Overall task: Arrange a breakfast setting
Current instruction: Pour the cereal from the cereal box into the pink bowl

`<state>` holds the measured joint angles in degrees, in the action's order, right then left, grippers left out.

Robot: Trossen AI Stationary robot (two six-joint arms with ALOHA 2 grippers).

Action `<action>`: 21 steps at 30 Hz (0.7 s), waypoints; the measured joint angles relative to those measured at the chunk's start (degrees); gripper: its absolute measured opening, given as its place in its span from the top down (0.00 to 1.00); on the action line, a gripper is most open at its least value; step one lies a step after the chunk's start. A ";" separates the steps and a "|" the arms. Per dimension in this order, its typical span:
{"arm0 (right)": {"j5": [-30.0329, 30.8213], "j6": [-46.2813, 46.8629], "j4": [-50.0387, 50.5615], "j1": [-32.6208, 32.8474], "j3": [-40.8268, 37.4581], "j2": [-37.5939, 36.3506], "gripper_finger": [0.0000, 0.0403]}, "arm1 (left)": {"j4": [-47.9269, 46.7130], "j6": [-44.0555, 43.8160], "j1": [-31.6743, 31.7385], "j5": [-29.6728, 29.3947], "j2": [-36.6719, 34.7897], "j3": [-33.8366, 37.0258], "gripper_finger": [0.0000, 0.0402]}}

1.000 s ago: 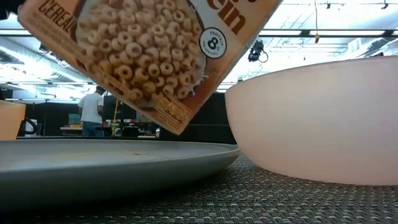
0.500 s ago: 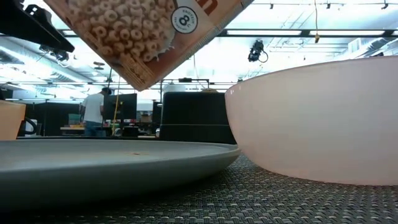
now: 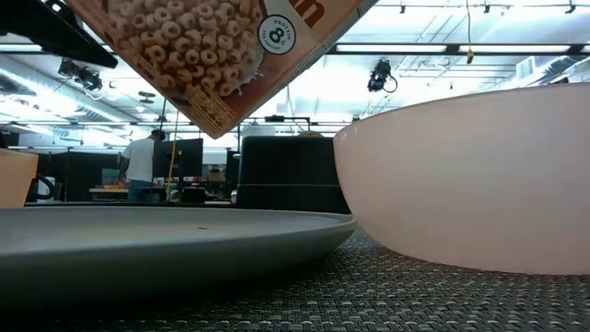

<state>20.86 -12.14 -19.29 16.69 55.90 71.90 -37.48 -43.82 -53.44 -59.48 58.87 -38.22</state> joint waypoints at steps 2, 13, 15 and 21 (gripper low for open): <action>0.00 0.28 0.02 0.00 0.00 0.00 0.99 | 1.73 2.47 -0.21 -0.55 0.00 0.00 0.12; 0.00 0.52 0.06 0.02 0.02 0.00 0.99 | 7.12 11.09 -0.08 -7.43 0.00 0.00 0.12; 0.00 0.50 0.07 0.02 0.02 0.00 0.99 | 8.10 11.16 0.00 -7.43 0.00 0.00 0.12; -0.28 0.61 0.07 0.04 0.04 0.07 0.99 | 13.48 14.86 2.39 -7.39 1.49 0.00 0.12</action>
<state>20.58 -11.53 -19.22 16.73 55.94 71.96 -24.00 -28.96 -51.05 -66.88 60.36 -38.22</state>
